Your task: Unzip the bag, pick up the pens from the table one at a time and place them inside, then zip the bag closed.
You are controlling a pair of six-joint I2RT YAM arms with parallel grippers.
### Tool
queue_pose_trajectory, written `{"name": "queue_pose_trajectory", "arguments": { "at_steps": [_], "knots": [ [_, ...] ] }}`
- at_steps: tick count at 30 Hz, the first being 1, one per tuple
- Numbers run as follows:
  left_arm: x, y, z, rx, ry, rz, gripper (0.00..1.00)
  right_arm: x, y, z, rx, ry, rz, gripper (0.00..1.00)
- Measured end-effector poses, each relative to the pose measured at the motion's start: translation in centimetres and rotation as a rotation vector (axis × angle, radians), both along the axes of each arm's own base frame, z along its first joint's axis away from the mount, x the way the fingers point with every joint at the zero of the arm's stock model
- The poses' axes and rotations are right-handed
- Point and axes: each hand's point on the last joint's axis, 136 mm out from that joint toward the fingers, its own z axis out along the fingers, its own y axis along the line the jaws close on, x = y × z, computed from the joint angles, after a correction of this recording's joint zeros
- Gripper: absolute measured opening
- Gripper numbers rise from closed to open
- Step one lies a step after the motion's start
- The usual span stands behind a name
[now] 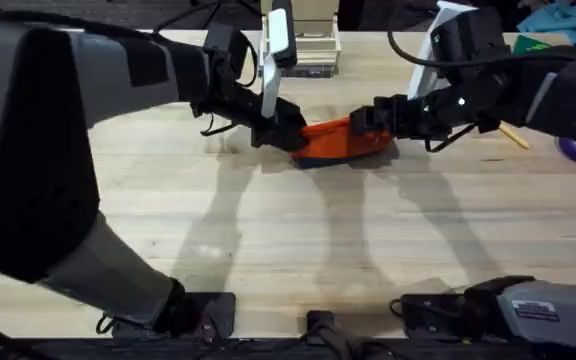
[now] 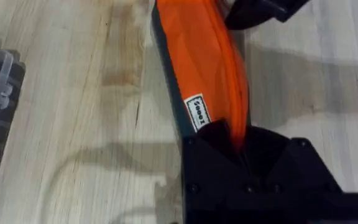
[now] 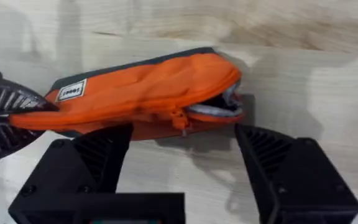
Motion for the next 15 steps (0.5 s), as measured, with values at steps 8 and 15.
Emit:
{"name": "queue_pose_trajectory", "arguments": {
  "at_steps": [8,15],
  "knots": [
    [0.04,-0.01,0.01,0.0,-0.002,0.0,0.045,0.95,-0.26,0.42,-0.01,-0.041,-0.023,0.856],
    [0.05,-0.01,0.01,0.0,-0.003,0.0,0.045,1.08,-0.56,0.43,-0.022,-0.046,-0.038,0.571]
  ]
}}
